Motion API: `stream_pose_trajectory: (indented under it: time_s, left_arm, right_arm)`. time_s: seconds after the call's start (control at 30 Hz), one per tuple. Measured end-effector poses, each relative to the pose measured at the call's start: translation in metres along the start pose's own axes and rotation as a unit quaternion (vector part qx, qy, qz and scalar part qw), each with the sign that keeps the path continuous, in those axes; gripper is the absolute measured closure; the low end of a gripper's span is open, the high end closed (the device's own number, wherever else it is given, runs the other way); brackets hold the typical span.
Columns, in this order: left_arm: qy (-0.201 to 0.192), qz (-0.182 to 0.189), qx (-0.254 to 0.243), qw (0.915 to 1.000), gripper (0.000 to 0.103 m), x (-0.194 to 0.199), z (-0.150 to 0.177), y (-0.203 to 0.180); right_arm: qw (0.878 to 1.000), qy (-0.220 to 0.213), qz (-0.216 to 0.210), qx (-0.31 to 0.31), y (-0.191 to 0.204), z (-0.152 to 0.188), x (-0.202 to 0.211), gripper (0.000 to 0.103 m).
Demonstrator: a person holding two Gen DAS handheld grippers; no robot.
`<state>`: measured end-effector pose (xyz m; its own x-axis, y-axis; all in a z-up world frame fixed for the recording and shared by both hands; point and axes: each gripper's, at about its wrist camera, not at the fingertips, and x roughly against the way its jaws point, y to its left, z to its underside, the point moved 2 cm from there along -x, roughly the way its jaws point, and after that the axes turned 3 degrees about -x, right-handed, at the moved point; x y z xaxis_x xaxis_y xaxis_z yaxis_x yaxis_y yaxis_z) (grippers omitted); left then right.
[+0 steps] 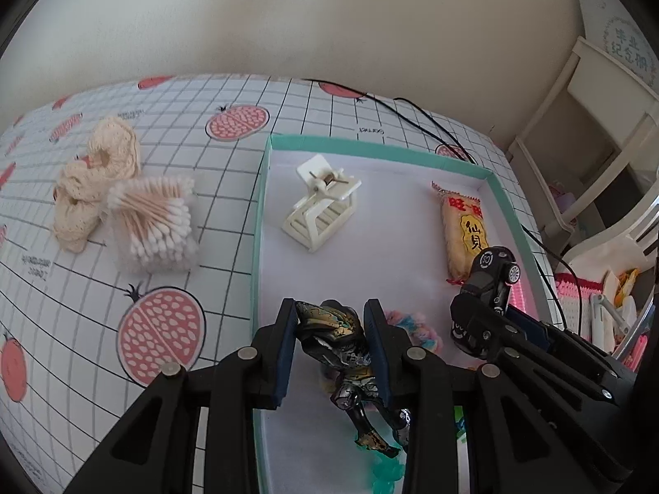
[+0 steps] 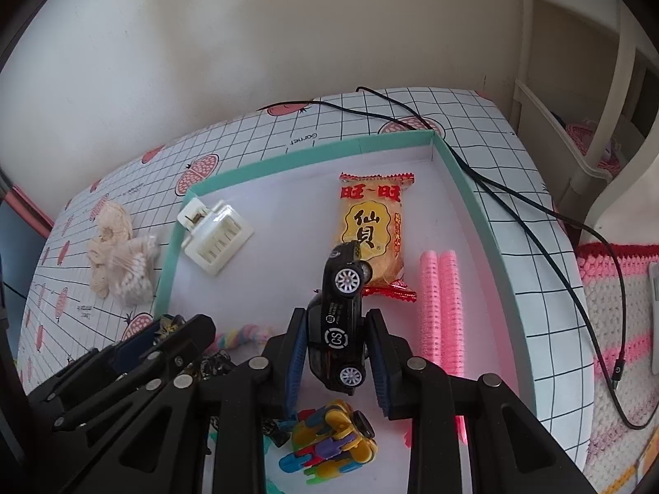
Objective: Organize objects
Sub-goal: 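Open the left gripper to drop the action figure while the right releases the black car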
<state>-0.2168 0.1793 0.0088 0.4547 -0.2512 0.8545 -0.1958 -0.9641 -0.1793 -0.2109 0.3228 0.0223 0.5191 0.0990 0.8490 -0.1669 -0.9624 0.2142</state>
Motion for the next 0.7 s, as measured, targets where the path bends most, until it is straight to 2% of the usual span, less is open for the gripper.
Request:
stream_pose_trajectory:
  time_s: [0.57, 0.7]
  left_arm:
    - [0.018, 0.027, 0.012, 0.9994, 0.068, 0.001, -0.007, 0.003]
    - [0.011, 0.026, 0.009, 0.9995, 0.059, 0.010, -0.011, 0.003]
  right_arm:
    - [1.000, -0.008, 0.005, -0.002, 0.004, -0.005, 0.009, 0.071]
    - [1.000, -0.015, 0.003, -0.011, 0.001, -0.007, 0.015, 0.067]
